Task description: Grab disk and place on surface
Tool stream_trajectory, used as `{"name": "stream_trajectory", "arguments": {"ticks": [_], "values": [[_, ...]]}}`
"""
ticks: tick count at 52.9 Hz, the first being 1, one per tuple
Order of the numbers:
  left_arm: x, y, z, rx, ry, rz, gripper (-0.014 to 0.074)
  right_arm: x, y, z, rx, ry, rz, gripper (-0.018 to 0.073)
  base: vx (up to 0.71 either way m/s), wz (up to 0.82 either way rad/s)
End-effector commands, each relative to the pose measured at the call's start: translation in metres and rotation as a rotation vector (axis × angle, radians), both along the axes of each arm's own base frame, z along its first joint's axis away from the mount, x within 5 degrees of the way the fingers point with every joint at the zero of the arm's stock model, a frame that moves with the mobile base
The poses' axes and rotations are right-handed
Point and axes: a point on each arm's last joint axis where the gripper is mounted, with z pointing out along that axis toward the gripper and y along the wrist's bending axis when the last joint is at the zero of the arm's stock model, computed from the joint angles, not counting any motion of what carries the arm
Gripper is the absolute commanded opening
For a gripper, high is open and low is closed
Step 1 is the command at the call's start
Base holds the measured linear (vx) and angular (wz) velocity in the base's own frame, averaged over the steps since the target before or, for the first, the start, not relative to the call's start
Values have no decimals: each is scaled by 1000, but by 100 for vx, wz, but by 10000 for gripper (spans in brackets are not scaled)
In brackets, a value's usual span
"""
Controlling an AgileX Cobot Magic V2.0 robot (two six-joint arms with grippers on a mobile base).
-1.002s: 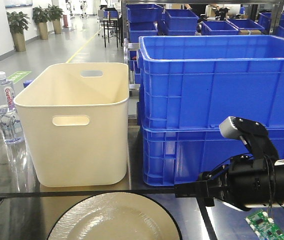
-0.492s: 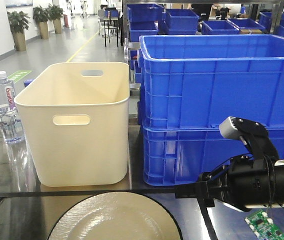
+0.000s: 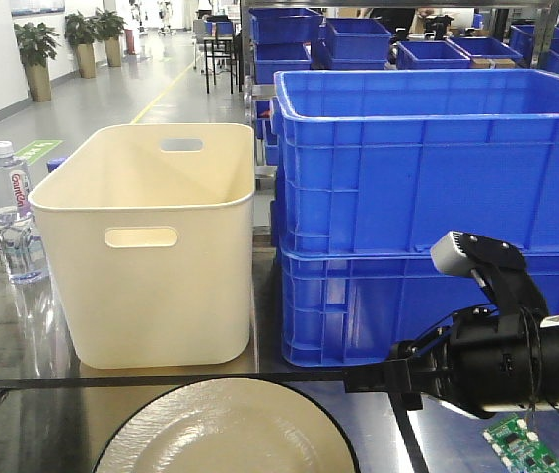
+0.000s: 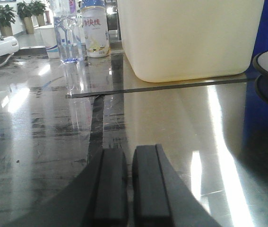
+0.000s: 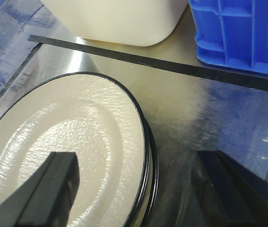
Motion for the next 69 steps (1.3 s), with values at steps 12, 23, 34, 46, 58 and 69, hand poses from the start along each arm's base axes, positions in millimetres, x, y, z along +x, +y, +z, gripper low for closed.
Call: {"name": "stream_trajectory", "arguments": {"ticks": [12, 23, 34, 46, 58, 69], "values": [[0, 0, 13, -9, -84, 6, 215, 0, -2, 20, 40, -82, -40, 539, 0, 0], [0, 0, 13, -9, -84, 6, 215, -1, -3, 22, 43, -94, -48, 423, 0, 0], [0, 0, 13, -9, -84, 6, 215, -34, -21, 36, 40, -133, -188, 132, 0, 0], [0, 0, 13, -9, -84, 4, 215, -105, -60, 23, -33, -401, -383, -13, 0, 0], [0, 0, 13, -9, -84, 4, 215, -164, -88, -32, -225, -683, -435, -9, 0, 0], [0, 0, 13, -9, -84, 4, 215, -196, -106, -90, -196, -674, -622, -8, 0, 0]]}}
